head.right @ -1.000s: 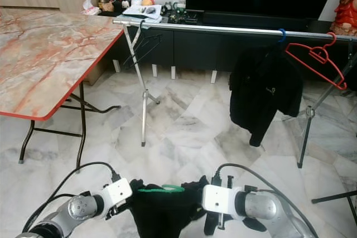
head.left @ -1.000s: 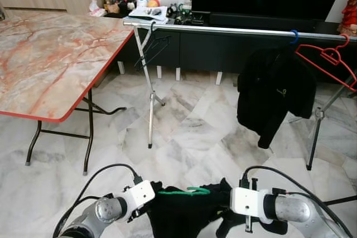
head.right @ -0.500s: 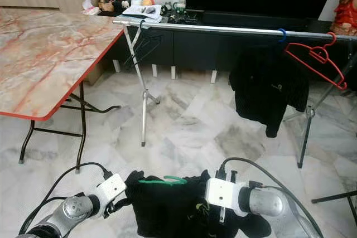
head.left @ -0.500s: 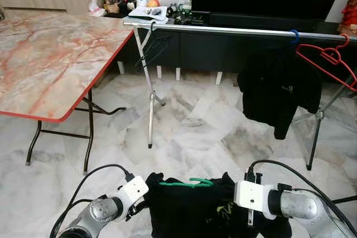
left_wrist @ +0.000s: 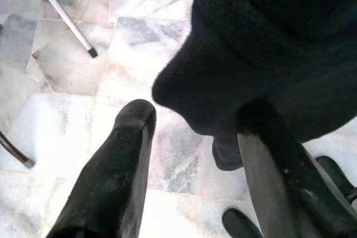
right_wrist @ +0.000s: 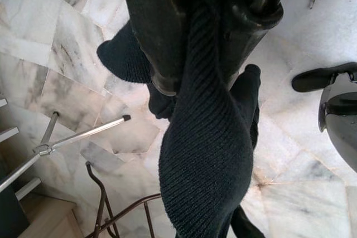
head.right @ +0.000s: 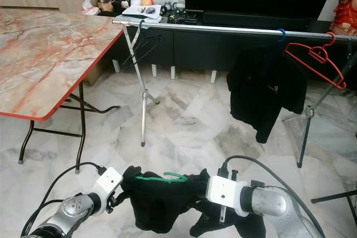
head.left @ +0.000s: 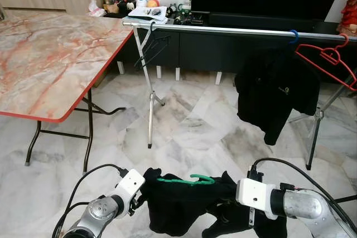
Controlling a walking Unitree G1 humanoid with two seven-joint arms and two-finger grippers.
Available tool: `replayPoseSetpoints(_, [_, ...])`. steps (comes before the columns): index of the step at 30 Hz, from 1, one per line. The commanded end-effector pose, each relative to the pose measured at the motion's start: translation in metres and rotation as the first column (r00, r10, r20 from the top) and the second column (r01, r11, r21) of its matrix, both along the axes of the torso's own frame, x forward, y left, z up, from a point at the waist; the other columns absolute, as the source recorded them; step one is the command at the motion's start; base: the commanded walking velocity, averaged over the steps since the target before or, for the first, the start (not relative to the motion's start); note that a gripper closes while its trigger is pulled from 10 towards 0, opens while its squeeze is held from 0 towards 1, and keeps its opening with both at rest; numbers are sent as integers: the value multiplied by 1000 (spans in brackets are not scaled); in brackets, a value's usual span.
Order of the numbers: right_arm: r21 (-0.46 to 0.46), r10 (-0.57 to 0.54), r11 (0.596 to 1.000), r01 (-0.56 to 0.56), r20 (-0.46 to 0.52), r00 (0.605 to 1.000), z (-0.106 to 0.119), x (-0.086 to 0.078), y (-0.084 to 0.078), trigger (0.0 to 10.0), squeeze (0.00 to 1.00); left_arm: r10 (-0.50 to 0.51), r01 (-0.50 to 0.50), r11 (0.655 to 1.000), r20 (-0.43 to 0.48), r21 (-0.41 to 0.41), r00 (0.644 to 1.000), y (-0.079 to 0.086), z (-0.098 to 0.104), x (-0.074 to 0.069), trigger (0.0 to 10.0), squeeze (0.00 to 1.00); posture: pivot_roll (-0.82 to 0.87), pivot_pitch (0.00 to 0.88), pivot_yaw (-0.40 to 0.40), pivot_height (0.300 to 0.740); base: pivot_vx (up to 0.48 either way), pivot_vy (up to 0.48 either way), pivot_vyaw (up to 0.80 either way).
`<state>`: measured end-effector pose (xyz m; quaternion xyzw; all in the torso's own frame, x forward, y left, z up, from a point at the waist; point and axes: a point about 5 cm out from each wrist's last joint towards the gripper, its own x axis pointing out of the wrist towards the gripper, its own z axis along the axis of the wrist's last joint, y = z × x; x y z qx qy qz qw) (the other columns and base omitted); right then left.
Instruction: Hang hanger
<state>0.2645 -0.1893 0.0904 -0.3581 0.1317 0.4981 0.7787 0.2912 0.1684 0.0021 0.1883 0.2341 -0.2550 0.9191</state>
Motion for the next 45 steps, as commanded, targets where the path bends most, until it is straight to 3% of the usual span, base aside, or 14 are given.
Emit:
replayPoseSetpoints(1, [24,-3,1000,2,27,1000,8,0,0,10000,0,18,-18,1000,-17,-17,1000,2,-2,-2,0,0,36,67,5,740,0,0,0])
replayPoseSetpoints(28, [33,-23,999,24,-5,1000,-1,-2,3,10000,0,13,-14,998,-11,-66,1000,-3,-2,-2,0,0,47,73,6,740,0,0,0])
replayPoseSetpoints(36, [-33,-68,997,68,-11,998,-10,-1,-7,10000,0,49,-49,999,-16,-14,999,3,-4,-4,0,0,47,73,6,740,0,0,0])
replayPoseSetpoints(42, [-105,-128,986,127,-4,992,-17,2,-17,10000,0,152,-151,988,-12,37,988,15,-6,-3,0,0,48,74,4,740,0,0,0])
replayPoseSetpoints(45, [-185,-184,966,178,-13,983,-26,3,-28,10000,0,239,-238,964,0,117,971,27,-8,-4,0,0,49,74,4,740,0,0,0])
